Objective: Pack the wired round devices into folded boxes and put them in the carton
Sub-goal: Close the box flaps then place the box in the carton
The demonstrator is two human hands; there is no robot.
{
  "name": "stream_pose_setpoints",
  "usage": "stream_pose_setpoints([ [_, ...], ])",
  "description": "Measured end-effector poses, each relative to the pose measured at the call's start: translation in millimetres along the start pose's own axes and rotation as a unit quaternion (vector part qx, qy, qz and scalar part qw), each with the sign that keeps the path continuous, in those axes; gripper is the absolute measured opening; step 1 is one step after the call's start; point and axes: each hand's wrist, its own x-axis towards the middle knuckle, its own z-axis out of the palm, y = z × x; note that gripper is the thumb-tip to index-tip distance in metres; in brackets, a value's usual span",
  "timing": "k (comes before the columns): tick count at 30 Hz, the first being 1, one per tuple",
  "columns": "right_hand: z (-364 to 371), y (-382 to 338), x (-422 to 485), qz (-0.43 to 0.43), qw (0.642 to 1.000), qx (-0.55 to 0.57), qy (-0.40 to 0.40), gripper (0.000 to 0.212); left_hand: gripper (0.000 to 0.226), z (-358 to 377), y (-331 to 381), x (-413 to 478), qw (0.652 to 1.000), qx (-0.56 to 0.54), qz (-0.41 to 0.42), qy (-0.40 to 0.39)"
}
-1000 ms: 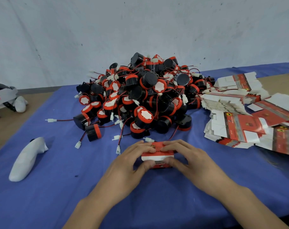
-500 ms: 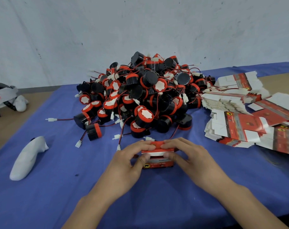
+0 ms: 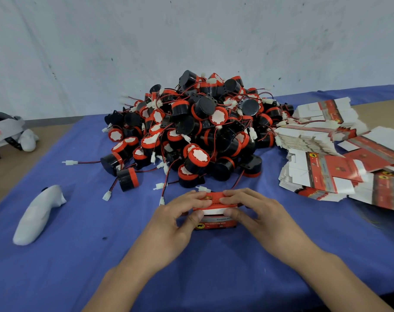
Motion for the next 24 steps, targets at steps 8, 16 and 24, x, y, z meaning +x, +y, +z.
stream_pose_setpoints([
  [8,0.3,2.3,0.0,0.015,1.000,0.007,0.001,0.022,0.041,2.2,-0.3,0.4,1.000,-0.002,0.013,0.016],
  [16,-1.5,2.5,-1.3,0.020,1.000,0.004,-0.007,0.023,0.025,0.0,0.2,1.3,1.000,-0.010,-0.022,0.004],
  [24,-3.4,1.3,-3.0,0.016,1.000,-0.013,-0.015,0.026,0.014,-2.6,-2.3,-0.3,1.000,-0.015,-0.002,-0.002],
])
